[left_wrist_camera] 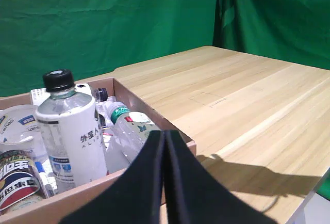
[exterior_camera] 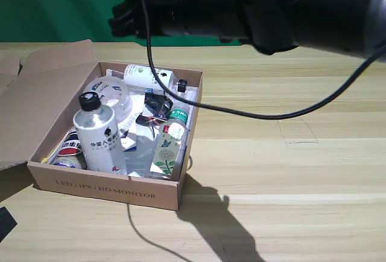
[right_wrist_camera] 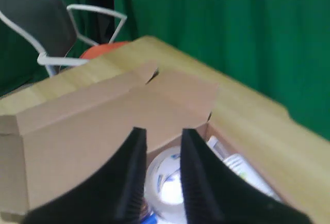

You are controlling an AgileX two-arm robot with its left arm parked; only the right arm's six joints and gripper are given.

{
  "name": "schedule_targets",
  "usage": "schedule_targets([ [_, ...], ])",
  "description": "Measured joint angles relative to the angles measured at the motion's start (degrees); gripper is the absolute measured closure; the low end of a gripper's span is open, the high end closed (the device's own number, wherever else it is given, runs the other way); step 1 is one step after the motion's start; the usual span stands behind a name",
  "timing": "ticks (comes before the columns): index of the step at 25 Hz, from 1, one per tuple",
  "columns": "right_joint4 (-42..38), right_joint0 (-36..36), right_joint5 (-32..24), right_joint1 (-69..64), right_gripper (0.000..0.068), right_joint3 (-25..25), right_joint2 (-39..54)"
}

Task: Place the white bottle into the box.

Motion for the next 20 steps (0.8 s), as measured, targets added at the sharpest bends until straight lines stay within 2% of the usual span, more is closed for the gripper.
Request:
schedule_targets([
  [1, -1.35, 0.00, -0.92, -1.88, 0.0574, -0.62, 0.00],
  [3, -3.80, 0.00, -3.09, -4.95, 0.0641, -1.12, 0.00],
  [5, -8.20, 0.00, -5.86, -9.05, 0.0671, -1.12, 0.00],
  [8, -16.05, 0.00, -10.82, -14.57, 0.0680, 0.00, 0.87],
  [10, -21.56, 0.00, -15.64, -18.91, 0.0680, 4.36, 2.13],
  [11, -24.43, 0.00, -19.21, -21.47, 0.0680, 8.26, 3.27],
  [13, -26.35, 0.00, -24.57, -24.85, 0.0680, 13.59, 4.67],
  [14, -27.52, -0.06, -31.45, -27.82, 0.0680, 19.50, 6.37],
  [16, -29.76, -0.06, -42.25, -32.25, 0.0680, 26.77, 9.29],
  [20, -33.29, 0.00, -48.43, -40.77, 0.0680, 30.30, 15.21],
])
